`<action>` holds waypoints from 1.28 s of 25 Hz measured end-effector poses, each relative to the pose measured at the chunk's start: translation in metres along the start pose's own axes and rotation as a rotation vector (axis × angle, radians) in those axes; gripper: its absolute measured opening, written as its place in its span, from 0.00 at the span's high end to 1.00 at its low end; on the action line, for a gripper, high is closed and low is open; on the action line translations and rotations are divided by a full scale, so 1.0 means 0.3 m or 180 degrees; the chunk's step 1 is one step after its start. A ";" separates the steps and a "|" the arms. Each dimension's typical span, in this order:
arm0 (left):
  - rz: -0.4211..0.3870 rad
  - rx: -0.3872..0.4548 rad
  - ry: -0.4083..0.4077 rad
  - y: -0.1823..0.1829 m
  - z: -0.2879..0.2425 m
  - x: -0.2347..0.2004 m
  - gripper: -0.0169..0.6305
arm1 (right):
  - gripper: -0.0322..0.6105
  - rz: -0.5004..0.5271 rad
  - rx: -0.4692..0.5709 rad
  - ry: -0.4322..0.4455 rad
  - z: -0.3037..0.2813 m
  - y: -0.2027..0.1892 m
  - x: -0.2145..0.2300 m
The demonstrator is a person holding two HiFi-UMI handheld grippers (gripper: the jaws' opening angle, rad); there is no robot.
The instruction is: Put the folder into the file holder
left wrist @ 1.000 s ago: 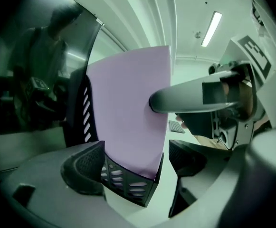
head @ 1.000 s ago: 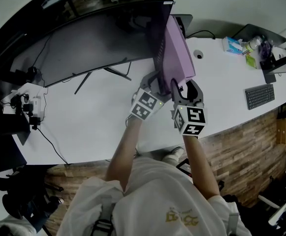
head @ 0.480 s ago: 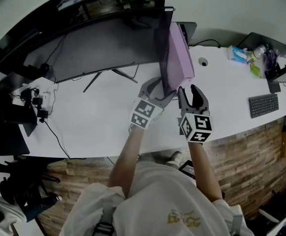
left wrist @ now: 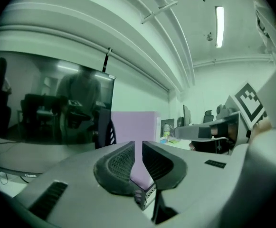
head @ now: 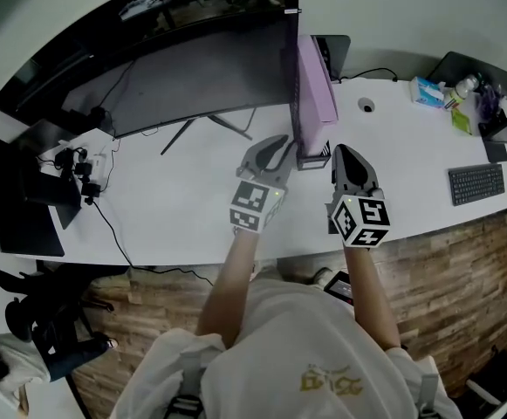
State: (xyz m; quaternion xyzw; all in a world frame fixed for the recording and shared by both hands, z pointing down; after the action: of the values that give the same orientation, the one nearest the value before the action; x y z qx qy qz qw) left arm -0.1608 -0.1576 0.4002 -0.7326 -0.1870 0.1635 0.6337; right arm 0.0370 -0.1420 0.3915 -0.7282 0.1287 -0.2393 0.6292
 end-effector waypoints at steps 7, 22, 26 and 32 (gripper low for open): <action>0.0049 0.0041 0.0224 0.020 0.061 0.037 0.95 | 0.93 0.0148 -0.0043 -0.0006 0.056 0.011 0.011; 0.0106 0.0022 0.0366 0.010 0.102 0.067 0.95 | 0.93 0.0195 -0.0072 -0.0008 0.096 0.011 0.022; 0.0114 0.0021 0.0383 0.011 0.105 0.061 0.95 | 0.93 0.0229 -0.0107 -0.0003 0.094 0.008 0.016; 0.0118 0.0005 0.0376 0.005 0.107 0.060 0.95 | 0.93 0.0231 -0.0111 0.0002 0.093 0.004 0.011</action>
State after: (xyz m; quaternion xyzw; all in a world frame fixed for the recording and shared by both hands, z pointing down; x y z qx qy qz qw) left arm -0.1603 -0.1214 0.3942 -0.7438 -0.1355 0.1318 0.6412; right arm 0.0541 -0.1199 0.3883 -0.7338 0.1593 -0.2143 0.6247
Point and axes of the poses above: the fingertips, and each gripper's own axes: z backward along the fingers, x to its right, y out of its top, the point moved 10 cm from there along z, backward along the fingers, and after that the axes turned 6 degrees about y, right-handed, at the moved point
